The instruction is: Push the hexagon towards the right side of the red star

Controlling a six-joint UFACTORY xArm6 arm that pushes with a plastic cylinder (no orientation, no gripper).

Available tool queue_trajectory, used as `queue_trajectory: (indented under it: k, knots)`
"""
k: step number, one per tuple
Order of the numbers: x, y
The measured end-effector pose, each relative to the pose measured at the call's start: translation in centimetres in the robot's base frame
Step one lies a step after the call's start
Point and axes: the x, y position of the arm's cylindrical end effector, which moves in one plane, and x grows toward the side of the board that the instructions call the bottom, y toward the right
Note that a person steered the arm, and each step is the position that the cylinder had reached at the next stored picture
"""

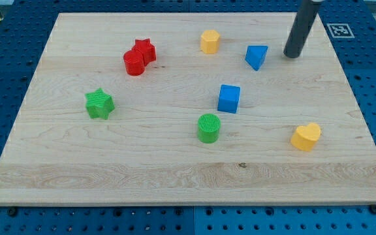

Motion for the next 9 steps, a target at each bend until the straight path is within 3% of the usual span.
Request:
queue_trajectory:
  k: [1,6,7,8,9]
  knots:
    - [0.3,-4.6]
    - [3.3,-5.6]
    - [2.7,-5.6]
    - [-3.6,-6.4]
    - [-1.5,-9.8]
